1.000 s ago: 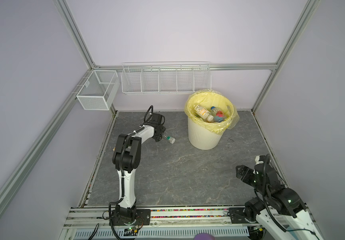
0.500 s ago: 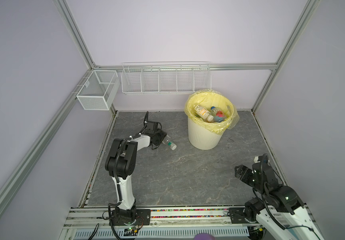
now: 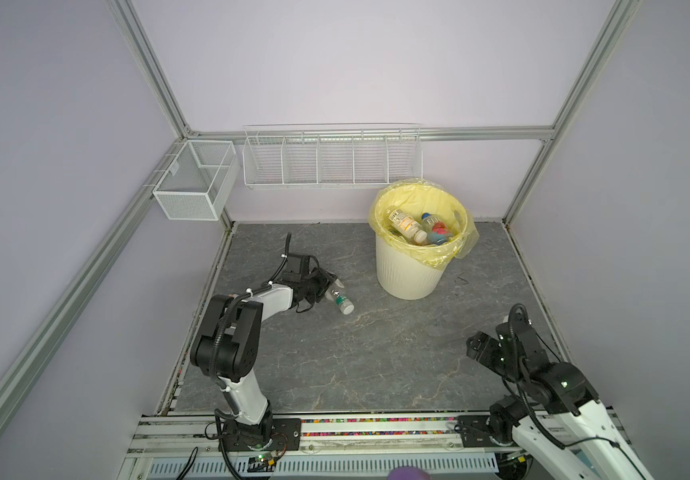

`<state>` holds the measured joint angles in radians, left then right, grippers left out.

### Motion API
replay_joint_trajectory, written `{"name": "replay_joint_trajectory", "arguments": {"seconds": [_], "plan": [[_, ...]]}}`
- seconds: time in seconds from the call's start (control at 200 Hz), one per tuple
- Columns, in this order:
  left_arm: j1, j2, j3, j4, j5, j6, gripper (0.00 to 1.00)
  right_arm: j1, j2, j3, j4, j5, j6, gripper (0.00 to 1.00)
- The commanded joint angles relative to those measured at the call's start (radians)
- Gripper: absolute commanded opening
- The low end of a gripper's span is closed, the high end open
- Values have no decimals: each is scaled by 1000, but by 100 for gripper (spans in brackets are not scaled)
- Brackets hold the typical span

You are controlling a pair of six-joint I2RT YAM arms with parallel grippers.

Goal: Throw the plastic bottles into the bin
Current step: 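Lift the green-capped bottle with the left gripper and raise it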

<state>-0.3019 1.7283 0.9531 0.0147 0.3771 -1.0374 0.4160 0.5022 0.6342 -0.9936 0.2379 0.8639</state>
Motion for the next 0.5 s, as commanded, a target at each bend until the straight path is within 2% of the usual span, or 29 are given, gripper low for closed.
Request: {"name": "replay_joint_trajectory", "arguments": {"seconds": [0.0,0.11,0.235,0.495], "plan": [[-2,-95,-17,-18,27,24,36,7,-8,30,-29,-13,16,88],[-2,-157,11,-146,20,58,36,7,13,66,-46,14,-49,88],[-7,-225,16,-192,57,84,37,6,53,120,-96,54,-96,88],[-13,-339,81,-313,98,141,37,6,109,78,26,-34,-57,88]]}}
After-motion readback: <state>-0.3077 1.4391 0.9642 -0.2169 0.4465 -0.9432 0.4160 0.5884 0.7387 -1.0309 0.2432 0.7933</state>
